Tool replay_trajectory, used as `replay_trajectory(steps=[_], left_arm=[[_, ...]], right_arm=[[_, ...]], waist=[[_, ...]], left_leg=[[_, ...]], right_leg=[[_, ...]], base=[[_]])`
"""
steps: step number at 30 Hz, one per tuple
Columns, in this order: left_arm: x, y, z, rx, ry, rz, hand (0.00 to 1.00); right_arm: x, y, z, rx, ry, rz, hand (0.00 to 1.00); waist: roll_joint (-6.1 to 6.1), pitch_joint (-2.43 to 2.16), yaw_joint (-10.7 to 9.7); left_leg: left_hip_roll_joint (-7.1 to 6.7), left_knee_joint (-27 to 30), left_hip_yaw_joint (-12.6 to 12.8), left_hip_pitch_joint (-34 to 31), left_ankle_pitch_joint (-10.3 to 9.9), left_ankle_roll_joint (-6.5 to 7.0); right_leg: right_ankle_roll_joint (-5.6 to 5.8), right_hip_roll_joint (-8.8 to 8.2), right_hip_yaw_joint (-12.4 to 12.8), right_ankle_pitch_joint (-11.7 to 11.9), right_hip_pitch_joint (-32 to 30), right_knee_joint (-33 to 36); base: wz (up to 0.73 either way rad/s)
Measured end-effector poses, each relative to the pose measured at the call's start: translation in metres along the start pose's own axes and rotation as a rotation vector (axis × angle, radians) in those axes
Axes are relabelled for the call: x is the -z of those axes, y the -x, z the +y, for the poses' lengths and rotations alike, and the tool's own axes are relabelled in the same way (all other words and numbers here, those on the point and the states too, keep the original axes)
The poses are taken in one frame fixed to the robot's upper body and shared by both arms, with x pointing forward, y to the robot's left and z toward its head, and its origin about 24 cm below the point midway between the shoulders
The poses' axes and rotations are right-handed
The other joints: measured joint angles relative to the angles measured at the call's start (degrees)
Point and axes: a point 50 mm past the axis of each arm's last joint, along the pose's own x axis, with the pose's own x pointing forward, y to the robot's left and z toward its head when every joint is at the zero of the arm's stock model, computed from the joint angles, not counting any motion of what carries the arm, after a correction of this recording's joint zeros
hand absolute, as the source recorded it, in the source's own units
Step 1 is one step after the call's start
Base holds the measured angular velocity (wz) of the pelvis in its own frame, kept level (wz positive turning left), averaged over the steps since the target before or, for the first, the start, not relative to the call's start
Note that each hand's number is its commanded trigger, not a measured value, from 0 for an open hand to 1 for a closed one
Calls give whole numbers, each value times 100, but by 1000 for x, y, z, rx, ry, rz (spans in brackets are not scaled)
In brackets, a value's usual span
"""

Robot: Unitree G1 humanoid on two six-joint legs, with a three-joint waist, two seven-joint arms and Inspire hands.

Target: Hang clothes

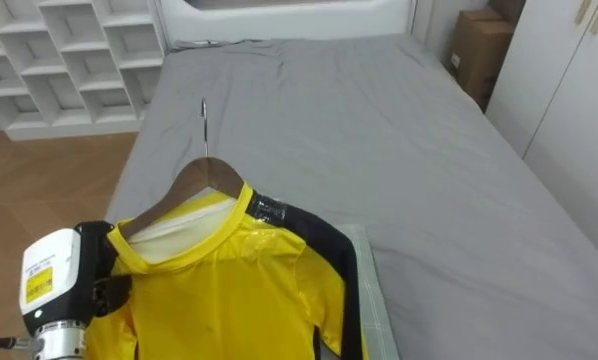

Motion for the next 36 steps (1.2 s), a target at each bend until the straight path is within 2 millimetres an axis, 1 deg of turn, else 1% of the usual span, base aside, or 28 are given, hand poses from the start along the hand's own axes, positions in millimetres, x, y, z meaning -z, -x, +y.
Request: replay_trajectory(steps=[18, 20, 21, 23, 29, 32, 36], left_arm=[[0, 0, 0, -1, 20, 15, 100], [1, 0, 0, -2, 31, 25, 100], [1, 0, 0, -2, 31, 26, 100], [0, 0, 0, -3, 31, 24, 100], [-2, -1, 3, -39, 38, 15, 100], [-3, 0, 5, -96, 40, 16, 100], [-2, 0, 8, -141, 32, 9, 100]], right_arm=[[2, 0, 0, -5, 2, 10, 0], [4, 0, 0, 1, 2, 16, 0], [5, 0, -1, 4, 4, 19, 0], [5, 0, -1, 19, 2, 20, 0], [-1, 1, -11, 147, -53, 4, 0], [-5, 2, -18, 251, -75, -3, 0], [-18, 5, -34, 428, -153, -48, 0]], waist=[[-27, 19, -28], [-28, 35, -40], [-38, 74, -35], [-47, 81, -29], [-56, 82, -38], [-60, 77, -48], [-76, 61, -62]], left_leg=[[-49, -77, 5, 16, 1, 3], [-51, -94, 10, 56, 4, 6], [-52, -112, 16, 114, 4, 6], [-60, -132, 26, 128, 3, 6], [-62, -131, 19, 105, 3, 6], [-62, -127, 16, 108, 3, 6], [-61, -123, 8, 130, 4, 7]], right_leg=[[38, -41, 12, -26, 10, -5], [39, -41, 18, -27, 37, -5], [48, -41, 22, -35, 90, -4], [48, -49, 20, -57, 88, -3], [51, -49, 5, -59, 75, -9], [51, -49, -2, -59, 78, -2], [50, -49, -14, -59, 78, 1]], base=[[0], [0], [0], [0], [0], [0], [0]])
